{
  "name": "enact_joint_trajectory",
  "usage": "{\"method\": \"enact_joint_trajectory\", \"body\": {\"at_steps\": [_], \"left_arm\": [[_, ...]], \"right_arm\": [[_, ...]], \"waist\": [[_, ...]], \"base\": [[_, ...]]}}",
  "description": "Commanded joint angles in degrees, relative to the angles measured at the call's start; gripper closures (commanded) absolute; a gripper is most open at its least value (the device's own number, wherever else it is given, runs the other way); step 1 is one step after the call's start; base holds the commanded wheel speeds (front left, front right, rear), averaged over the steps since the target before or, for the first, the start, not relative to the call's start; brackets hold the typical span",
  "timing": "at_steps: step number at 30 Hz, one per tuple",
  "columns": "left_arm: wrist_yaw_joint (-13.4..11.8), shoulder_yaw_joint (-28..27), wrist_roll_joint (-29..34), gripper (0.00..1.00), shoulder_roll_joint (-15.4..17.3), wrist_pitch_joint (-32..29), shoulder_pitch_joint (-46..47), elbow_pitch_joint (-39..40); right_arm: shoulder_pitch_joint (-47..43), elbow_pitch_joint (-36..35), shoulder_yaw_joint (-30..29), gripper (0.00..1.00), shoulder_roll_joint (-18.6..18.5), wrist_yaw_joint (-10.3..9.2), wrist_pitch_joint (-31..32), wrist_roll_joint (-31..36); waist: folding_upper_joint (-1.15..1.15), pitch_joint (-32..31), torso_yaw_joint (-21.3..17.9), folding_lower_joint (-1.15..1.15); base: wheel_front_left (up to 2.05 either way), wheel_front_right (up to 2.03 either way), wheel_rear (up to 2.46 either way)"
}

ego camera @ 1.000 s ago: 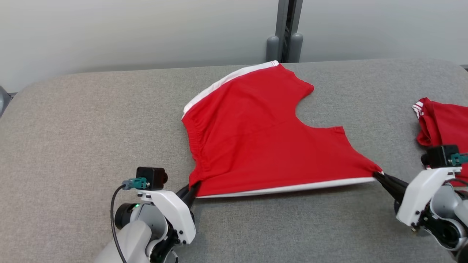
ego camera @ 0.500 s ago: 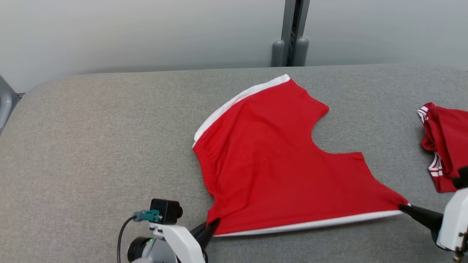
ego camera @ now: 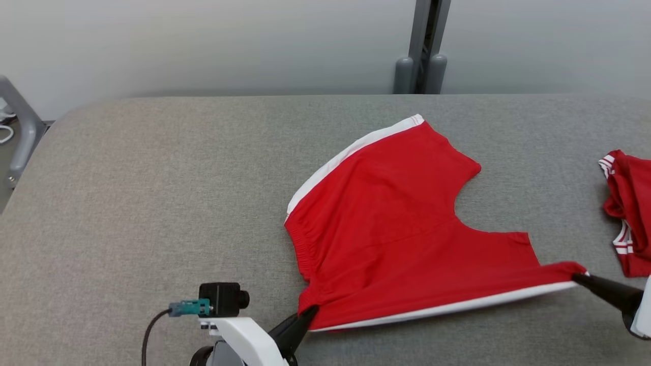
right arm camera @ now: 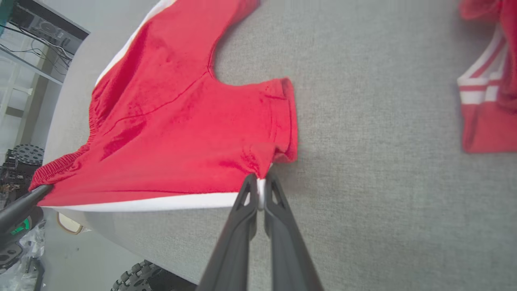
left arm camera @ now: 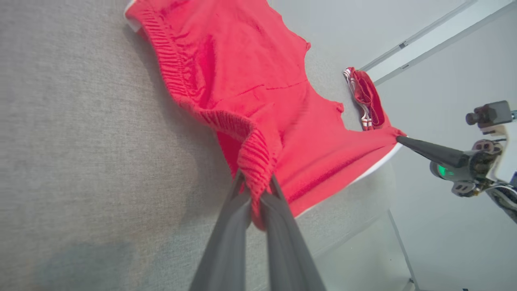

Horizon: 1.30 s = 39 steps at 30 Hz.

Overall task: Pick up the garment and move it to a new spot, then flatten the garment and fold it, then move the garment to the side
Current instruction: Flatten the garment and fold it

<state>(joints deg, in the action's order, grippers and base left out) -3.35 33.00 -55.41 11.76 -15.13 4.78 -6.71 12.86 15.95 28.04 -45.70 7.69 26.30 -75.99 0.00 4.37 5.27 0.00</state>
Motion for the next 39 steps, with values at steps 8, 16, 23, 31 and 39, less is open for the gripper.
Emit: {"method": "enact_joint_trajectory", "body": {"at_steps": [8, 16, 23, 31, 39], "left_arm": [[-1.7, -4.6, -9.0, 1.0, -1.4, -5.2, 1.0, 4.5], [-1.3, -7.0, -17.2, 1.0, -2.8, -11.9, 5.3, 5.4], [-2.3, -8.9, -20.5, 1.0, -4.4, -15.2, 12.3, 2.2], [-2.0, -10.4, -22.4, 1.0, -6.3, -16.0, 20.8, -1.9], [-1.3, -10.2, -21.3, 1.0, -7.2, -15.7, 29.7, -7.5]], "right_arm": [[5.3, -3.8, -7.4, 1.0, 2.7, -0.33, 2.9, 3.9], [17.1, -0.3, -13.0, 1.0, 8.3, -0.27, 10.2, 10.7], [27.4, 4.8, -15.0, 1.0, 13.4, -0.27, 15.0, 18.4], [36.0, 9.4, -15.7, 1.0, 17.7, -0.23, 17.1, 24.8], [45.2, 15.2, -17.0, 1.0, 19.8, -0.23, 18.5, 30.4]], "waist": [[0.0, 2.9, 2.2, 0.0], [0.0, 7.9, 5.0, 0.0], [0.0, 12.3, 7.0, 0.0], [0.0, 16.9, 8.2, 0.0], [0.0, 22.6, 9.2, 0.0]], "base": [[0.0, 0.0, 0.0], [0.0, 0.0, 0.0], [0.0, 0.0, 0.0], [0.0, 0.0, 0.0], [0.0, 0.0, 0.0]]}}
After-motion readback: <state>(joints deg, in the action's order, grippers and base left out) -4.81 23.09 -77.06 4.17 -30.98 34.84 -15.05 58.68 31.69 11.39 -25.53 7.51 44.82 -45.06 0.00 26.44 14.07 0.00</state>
